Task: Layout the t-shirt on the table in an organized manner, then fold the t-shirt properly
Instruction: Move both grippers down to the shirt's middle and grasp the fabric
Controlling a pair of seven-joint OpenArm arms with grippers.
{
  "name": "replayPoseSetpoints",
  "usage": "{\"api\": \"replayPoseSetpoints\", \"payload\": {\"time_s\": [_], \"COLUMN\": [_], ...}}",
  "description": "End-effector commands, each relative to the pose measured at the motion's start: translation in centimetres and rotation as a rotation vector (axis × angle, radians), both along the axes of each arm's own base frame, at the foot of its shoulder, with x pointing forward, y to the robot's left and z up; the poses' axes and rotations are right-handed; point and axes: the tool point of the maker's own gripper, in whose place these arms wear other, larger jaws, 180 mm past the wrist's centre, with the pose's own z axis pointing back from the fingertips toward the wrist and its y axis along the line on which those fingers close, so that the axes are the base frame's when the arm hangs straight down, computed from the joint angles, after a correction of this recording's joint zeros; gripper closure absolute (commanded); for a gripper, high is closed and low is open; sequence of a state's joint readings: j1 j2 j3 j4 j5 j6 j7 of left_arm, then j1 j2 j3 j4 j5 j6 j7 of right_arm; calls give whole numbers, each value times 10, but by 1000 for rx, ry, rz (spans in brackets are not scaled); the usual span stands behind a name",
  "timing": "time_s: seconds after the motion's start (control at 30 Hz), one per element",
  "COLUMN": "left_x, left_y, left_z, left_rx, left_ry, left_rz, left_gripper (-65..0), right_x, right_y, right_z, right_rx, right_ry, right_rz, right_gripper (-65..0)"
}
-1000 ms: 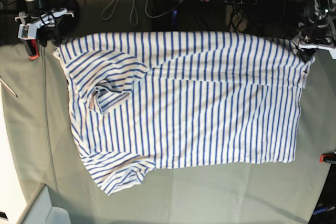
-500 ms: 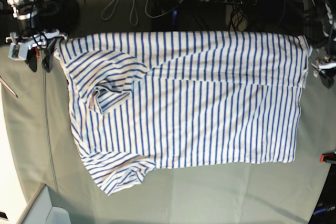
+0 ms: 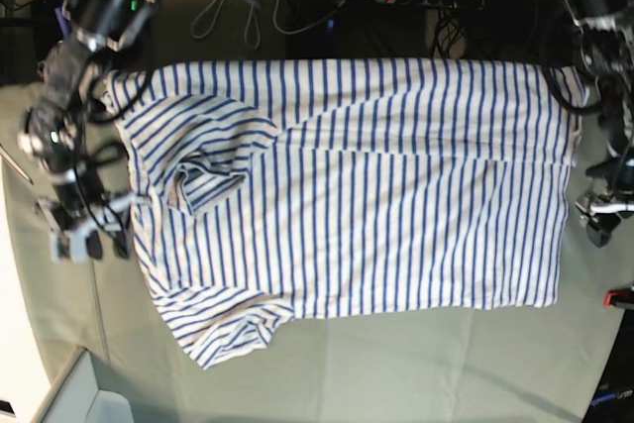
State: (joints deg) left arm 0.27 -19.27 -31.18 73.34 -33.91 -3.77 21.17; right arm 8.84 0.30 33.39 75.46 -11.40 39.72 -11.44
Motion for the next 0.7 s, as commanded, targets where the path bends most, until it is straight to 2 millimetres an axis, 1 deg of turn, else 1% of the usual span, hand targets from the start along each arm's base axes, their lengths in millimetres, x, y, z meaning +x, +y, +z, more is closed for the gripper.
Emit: {"api": "replayPoseSetpoints", "payload": {"time_s": [0.0,0.07,0.13,0.2,0.23,0.3,0.37,0.47,0.53,0.57,0.67], "left_x": [16,31,43,54,58,64,72,83,88,92,98], "left_y": [8,11,13,12,12,14,13,11,11,12,3], "left_z": [21,17,9,4,-1,-7,-10,-16,-21,-19,-29], "left_rx": [33,22,11,3,-3,-17,-35,-17,16,37,87], "left_ry": [-52,-39,-11,10,25,46,54,96,120,113,118], "left_rz": [-5,-9,-17,-27,-28,-24,-20,-31,-34,-30,-37], "left_gripper": [-423,-423,-423,-423,-423,-423,-423,-423,-423,-423,-423], "right_x": [16,38,53,62,65,72,79,83,82,80,75], "right_y": [0,7,6,9,6,4,5,4,8,11,17], "right_z": [11,2,-7,-18,-23,-31,-35,-39,-43,-46,-55], "right_rx": [-1,8,9,36,46,79,114,170,201,215,243], "right_ry": [-35,4,45,85,106,142,154,113,88,86,94], "right_rz": [9,30,47,65,68,74,80,76,75,75,78], "right_gripper": [-288,-289,-302,-329,-339,-347,-347,-347,-348,-348,-348]}}
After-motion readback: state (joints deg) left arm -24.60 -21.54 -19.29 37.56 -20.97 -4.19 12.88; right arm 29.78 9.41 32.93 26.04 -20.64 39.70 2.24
